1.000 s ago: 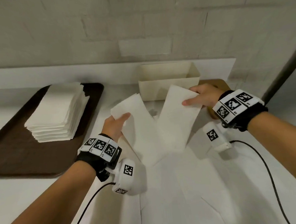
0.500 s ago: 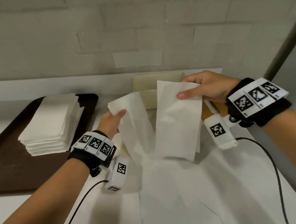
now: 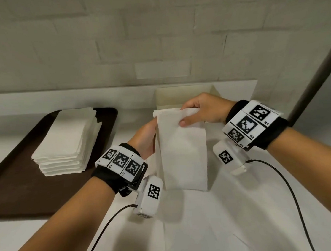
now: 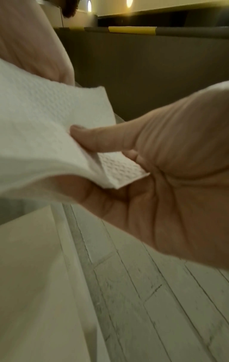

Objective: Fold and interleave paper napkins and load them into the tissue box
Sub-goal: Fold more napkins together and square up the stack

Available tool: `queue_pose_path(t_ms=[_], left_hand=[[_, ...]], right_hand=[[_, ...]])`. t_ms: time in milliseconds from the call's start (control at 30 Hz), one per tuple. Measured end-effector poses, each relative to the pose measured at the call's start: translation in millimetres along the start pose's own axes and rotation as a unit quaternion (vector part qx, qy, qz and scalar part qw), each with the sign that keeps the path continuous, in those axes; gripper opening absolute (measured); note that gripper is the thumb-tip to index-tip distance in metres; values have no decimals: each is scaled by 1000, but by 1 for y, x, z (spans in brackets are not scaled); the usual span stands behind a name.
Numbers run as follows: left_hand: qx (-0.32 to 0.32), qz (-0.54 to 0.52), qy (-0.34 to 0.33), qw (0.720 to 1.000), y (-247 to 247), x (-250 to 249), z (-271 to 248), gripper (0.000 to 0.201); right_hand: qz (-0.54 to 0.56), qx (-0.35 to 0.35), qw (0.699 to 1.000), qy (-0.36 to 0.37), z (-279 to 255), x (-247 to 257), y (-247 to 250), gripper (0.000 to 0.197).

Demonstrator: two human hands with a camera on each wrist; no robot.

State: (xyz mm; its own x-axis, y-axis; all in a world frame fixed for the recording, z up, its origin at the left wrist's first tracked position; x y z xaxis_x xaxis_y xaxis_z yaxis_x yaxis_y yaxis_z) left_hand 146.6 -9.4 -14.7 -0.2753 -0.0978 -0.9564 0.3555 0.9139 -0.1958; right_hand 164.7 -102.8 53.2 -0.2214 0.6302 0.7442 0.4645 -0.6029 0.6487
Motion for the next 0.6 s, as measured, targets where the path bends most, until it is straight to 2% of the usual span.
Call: queue_pose_path(t_ms=[133,233,300,467,567,600], left_hand=[[29,-44,-5,999,-8,-4,-4,63],[20,4,-21,1000,-16,-6,-6,48],[-24,29,-27,999,-11,-5,-5,40],[-40,2,-22,999,-16,3,1,36],[-41,7,-14,999,-22,8,5,39],[-35,12,-10,999,-26,9,6,40]], right_hand=[[-22,-27,999,-5,4,0,5,18],[-26,-57,998,-7,6,-2,10,19],[-9,-73,997,-14,5,-5,12,18],[49,-108,992,-43,-1,-21,19,26],[34,-110,992,-47,-9,-23,19,15],[23,-108,993,-48,-12,-23,19,17]])
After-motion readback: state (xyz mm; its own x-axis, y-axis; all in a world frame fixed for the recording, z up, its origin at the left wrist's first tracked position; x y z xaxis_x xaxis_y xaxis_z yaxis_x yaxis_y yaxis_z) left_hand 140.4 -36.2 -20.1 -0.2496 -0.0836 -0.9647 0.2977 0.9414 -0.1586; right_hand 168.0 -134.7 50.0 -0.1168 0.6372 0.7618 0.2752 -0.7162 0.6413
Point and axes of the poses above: each hand's wrist, its own z-axis towards the middle knuckle, its own y-axis out of the back of the hand, x = y × z, the point moved 10 cm from there along z, towards the middle knuckle, and after that the axes turned 5 degrees about x, right-handed, at the moved point
